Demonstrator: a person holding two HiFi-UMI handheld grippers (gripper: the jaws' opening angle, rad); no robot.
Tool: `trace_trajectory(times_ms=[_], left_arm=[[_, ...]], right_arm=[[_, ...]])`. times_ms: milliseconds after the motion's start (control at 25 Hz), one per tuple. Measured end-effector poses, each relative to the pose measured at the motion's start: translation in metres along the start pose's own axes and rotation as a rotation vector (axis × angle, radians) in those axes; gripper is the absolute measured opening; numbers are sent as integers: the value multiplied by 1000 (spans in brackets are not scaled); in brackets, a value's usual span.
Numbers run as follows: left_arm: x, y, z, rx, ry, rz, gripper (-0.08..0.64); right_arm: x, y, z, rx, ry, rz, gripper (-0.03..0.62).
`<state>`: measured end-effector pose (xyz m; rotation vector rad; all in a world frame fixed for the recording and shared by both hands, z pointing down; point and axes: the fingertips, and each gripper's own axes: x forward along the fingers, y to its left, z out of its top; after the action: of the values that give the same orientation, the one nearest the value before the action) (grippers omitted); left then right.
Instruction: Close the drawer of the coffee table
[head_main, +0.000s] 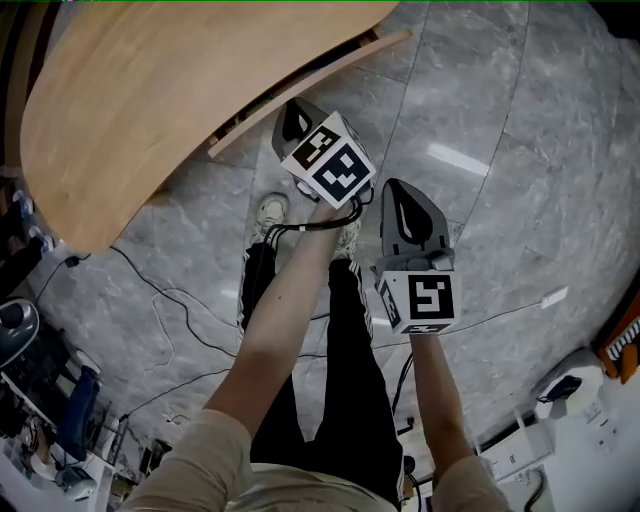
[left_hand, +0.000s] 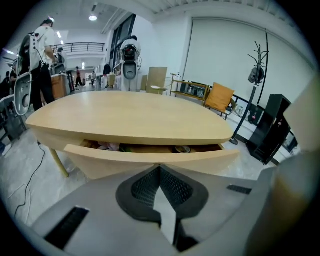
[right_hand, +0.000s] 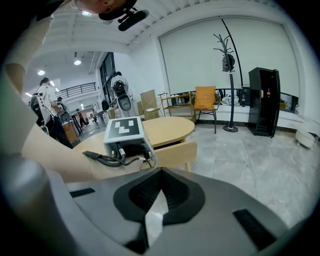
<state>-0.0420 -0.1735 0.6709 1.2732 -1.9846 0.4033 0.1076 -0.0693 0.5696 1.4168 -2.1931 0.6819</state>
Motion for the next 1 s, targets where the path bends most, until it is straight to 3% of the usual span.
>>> trace_trajectory(times_ms=[280,800,1000], left_arm=[[15,2,22,82,-115,-27,9],[40,6,44,120,-347,-69,9],[43,2,43,229,-360,-105,9]], right_arm=[[12,4,7,-34,11,35,6],[51,15,17,-98,-25,113,6],[61,13,16,-100,-30,116,6]])
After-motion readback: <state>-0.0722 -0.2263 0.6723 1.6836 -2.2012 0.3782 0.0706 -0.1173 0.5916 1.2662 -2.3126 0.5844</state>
